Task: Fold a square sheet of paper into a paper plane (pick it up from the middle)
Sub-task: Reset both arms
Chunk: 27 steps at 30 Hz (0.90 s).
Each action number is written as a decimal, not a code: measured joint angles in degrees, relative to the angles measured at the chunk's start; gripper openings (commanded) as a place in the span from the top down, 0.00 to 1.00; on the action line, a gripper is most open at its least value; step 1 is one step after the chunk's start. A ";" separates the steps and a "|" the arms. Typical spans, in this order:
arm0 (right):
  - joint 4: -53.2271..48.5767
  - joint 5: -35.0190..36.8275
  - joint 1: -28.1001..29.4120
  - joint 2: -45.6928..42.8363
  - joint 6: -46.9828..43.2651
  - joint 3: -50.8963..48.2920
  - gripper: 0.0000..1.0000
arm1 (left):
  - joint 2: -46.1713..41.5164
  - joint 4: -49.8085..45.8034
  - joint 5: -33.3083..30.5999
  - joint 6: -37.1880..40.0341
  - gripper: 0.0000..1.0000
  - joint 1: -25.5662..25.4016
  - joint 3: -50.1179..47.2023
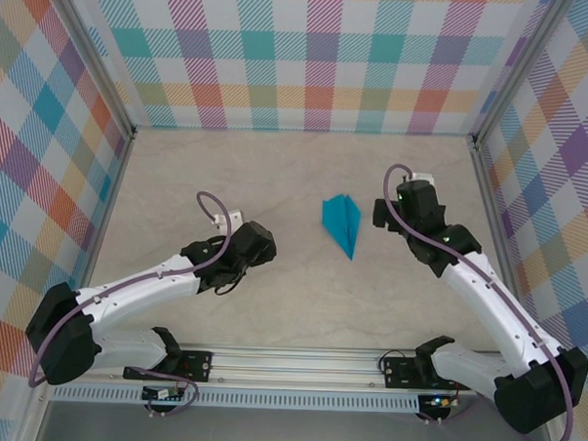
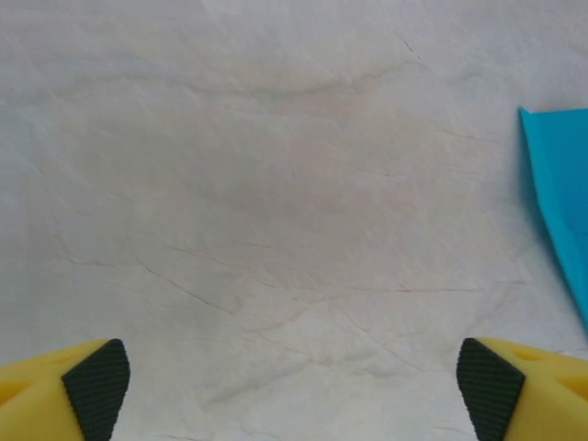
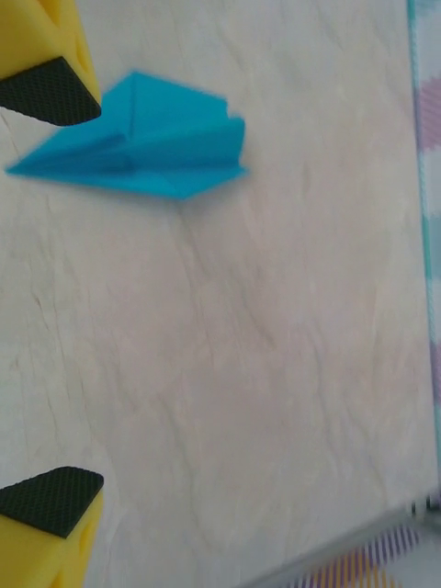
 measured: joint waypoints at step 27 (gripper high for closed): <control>58.29 -16.46 -19.71 16.94 -12.33 -30.58 0.00 | -10.14 15.91 -11.28 29.14 0.00 29.66 -16.13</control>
